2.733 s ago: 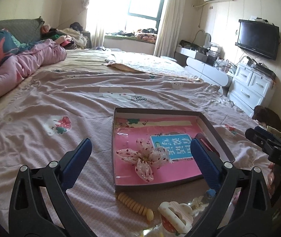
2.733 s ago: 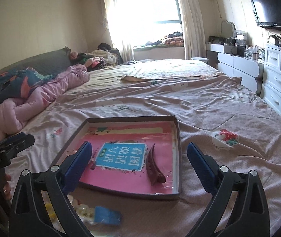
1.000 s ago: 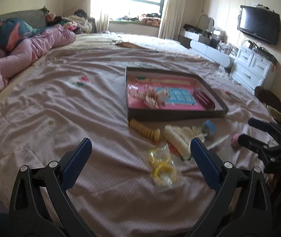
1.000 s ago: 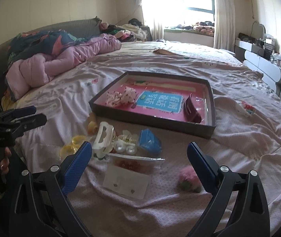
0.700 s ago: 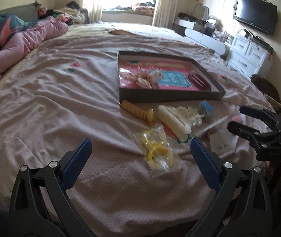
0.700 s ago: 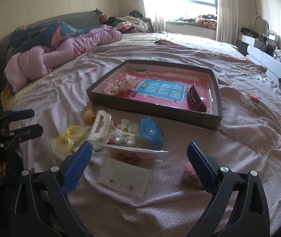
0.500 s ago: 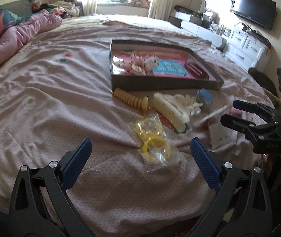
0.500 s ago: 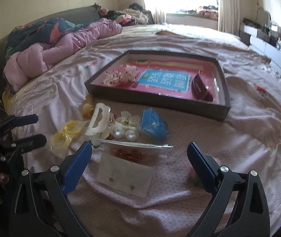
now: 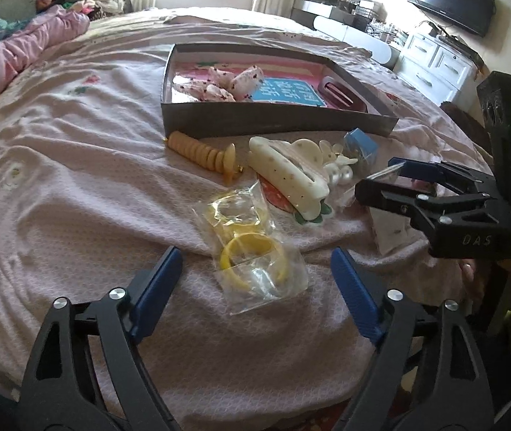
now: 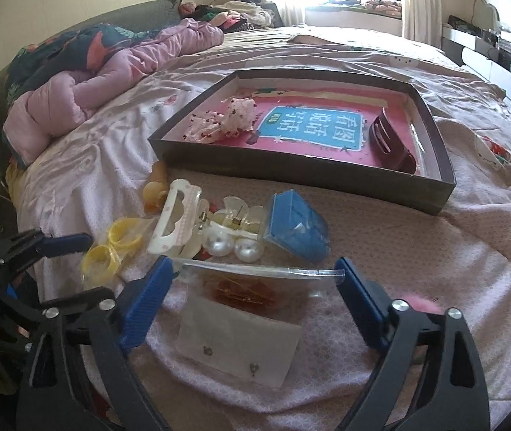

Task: Organize jewelry
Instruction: 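Grasp the yellow ring bag with the left tool while the right tool grasps the red earring bag, then carry the yellow ring bag with the left tool while the right tool carries the earring bag over the tray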

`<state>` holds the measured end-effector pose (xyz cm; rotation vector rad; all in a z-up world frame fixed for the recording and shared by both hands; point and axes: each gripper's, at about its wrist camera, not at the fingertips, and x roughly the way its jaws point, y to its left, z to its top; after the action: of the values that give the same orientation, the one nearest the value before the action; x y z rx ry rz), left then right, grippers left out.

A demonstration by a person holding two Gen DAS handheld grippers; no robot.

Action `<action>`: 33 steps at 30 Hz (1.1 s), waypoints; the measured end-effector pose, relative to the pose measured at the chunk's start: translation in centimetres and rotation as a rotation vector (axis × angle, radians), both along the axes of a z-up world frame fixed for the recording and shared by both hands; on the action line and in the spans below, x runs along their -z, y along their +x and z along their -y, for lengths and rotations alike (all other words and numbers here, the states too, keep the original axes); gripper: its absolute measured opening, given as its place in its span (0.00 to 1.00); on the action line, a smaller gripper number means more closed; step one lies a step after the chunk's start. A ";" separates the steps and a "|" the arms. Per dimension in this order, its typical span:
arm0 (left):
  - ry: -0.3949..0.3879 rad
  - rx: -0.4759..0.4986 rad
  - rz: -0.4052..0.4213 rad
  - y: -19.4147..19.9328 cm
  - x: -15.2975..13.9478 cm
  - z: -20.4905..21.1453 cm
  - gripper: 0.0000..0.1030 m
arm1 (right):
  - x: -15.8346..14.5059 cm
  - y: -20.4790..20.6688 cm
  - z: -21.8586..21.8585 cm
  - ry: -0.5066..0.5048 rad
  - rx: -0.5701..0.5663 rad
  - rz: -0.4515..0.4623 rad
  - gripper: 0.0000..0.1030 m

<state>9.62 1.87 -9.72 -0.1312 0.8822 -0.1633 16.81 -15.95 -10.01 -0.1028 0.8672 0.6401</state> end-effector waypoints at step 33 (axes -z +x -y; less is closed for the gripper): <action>-0.046 0.024 0.167 0.9 -5.9 2.5 0.33 | -6.0 0.0 7.1 0.118 0.184 0.207 0.81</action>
<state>10.51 -0.66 -3.79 -0.1478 0.7139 -0.2141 16.79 -23.08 -3.99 0.0173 0.6289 0.4972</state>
